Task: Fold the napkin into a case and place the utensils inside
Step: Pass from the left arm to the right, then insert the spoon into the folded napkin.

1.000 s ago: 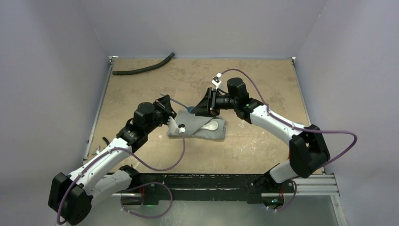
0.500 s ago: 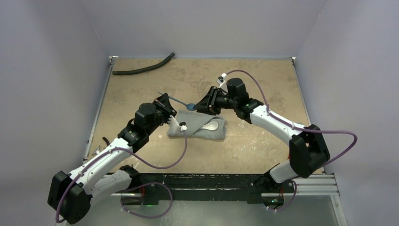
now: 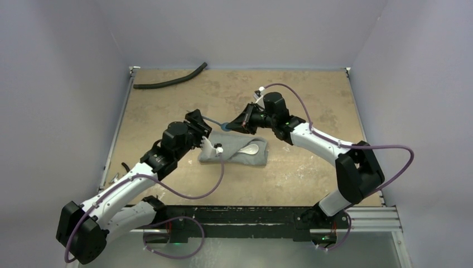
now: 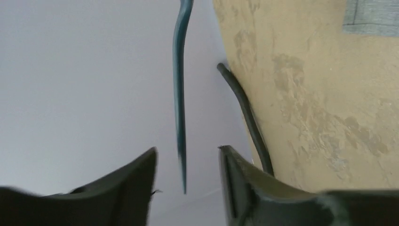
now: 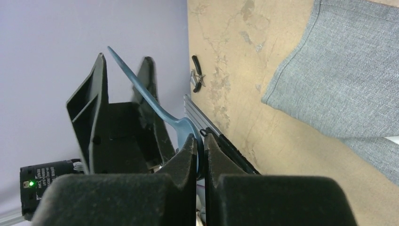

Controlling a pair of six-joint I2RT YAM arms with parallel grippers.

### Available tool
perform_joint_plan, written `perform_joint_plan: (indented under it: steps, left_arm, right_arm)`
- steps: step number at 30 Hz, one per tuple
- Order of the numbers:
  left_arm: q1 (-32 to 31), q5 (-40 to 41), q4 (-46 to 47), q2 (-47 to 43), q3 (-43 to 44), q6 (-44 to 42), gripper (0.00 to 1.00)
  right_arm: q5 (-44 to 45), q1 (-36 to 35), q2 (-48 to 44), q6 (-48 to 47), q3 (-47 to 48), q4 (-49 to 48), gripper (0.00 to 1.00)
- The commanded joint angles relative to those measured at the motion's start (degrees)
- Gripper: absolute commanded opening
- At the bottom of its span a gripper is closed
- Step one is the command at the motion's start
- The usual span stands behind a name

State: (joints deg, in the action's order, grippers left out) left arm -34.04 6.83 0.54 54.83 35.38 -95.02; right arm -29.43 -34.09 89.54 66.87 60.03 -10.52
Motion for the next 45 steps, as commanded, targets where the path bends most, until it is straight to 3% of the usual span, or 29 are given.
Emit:
perform_joint_plan:
  steps: [1, 2, 5, 8, 12, 16, 21, 27, 45]
  left_arm:
    - [-0.73, -1.78, -9.90, 1.68, 7.32, 11.85, 0.62]
    - [-0.75, -2.67, -13.68, 2.87, 10.08, 19.00, 0.68]
    - [0.14, -5.19, -25.08, 8.44, 18.31, 35.71, 0.71]
    - [2.77, -10.96, -31.05, 11.83, 20.04, 46.73, 0.72]
    - [7.51, -19.60, -38.66, 19.37, 21.93, 57.33, 0.72]
    - [12.50, -27.16, -43.37, 28.95, 25.23, 64.56, 0.67]
    - [15.96, -32.08, -43.42, 36.47, 27.99, 69.07, 0.58]
    - [16.99, -34.23, -40.97, 39.83, 27.30, 70.57, 0.55]
    - [17.05, -33.53, -37.30, 43.42, 26.20, 70.64, 0.41]
  right_arm:
    - [1.34, 1.30, -3.27, -1.75, 0.41, 1.89, 0.00]
    - [1.50, 2.25, -4.08, -3.37, 0.28, 4.12, 0.00]
    - [3.51, 5.82, -7.29, -11.77, 0.36, 15.93, 0.00]
    - [5.56, 9.74, -12.90, -18.40, -2.63, 26.43, 0.00]
    - [7.04, 15.10, -20.13, -24.46, -6.87, 37.79, 0.00]
    - [8.60, 15.85, -23.17, -27.32, -8.50, 44.30, 0.00]
    - [11.36, 15.93, -24.34, -29.33, -10.59, 48.78, 0.00]
    - [13.13, 15.89, -25.09, -30.19, -12.84, 50.74, 0.00]
    - [13.16, 13.57, -14.76, -30.41, -10.19, 41.08, 0.00]
